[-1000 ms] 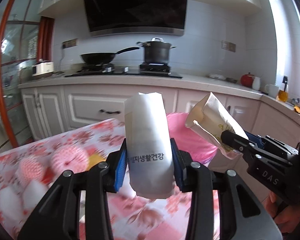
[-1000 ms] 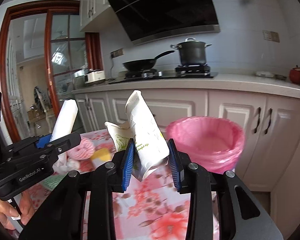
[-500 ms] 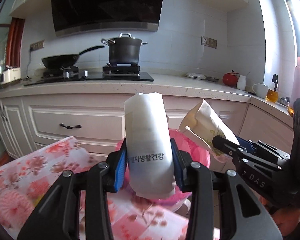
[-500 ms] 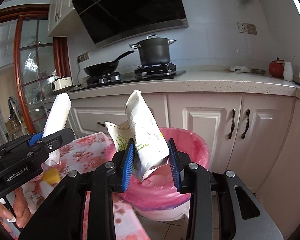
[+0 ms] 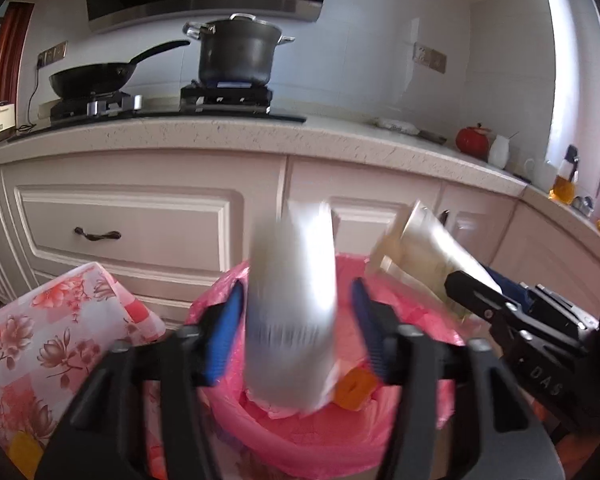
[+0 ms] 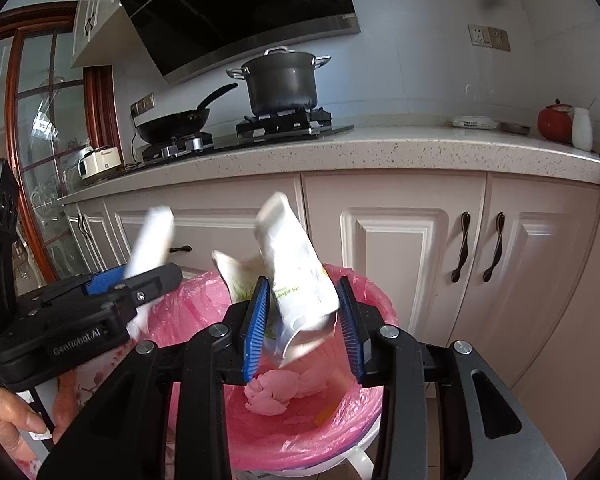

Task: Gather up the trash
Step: 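Carry the paper bag and paper cup over the wastebasket and open both tools, then move both open tools back over the table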

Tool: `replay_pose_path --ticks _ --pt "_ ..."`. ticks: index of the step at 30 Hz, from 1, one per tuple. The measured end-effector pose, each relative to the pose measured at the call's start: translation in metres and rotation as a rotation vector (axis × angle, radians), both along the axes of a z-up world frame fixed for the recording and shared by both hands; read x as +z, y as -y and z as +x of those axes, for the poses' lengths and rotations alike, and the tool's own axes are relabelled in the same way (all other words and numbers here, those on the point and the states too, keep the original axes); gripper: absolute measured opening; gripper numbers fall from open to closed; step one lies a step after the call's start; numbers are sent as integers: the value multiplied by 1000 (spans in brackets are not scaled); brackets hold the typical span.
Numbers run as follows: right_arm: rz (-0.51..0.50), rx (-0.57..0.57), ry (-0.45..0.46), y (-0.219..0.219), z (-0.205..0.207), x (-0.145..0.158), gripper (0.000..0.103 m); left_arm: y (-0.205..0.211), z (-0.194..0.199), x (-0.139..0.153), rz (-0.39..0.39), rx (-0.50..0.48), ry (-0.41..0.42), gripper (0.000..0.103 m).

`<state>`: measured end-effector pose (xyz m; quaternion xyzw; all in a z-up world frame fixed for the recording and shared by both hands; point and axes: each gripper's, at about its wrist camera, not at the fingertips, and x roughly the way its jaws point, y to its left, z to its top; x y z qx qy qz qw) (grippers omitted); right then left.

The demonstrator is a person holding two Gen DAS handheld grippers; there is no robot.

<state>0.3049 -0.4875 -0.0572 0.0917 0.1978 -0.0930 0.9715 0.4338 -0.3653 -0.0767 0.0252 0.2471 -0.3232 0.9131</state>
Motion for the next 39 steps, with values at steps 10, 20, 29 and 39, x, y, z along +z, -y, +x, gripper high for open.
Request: replay_pose_path --ticks 10,20,29,39 --pt "26 -12 19 5 -22 5 50 -21 -7 -12 26 41 -13 72" --pt "2 34 51 -23 -58 26 50 -75 -59 11 10 141 11 97" --pt "47 88 53 -63 -101 30 58 -135 -125 23 14 202 42 98" --pt "33 214 55 -137 -135 26 58 -221 -206 26 -14 278 79 98"
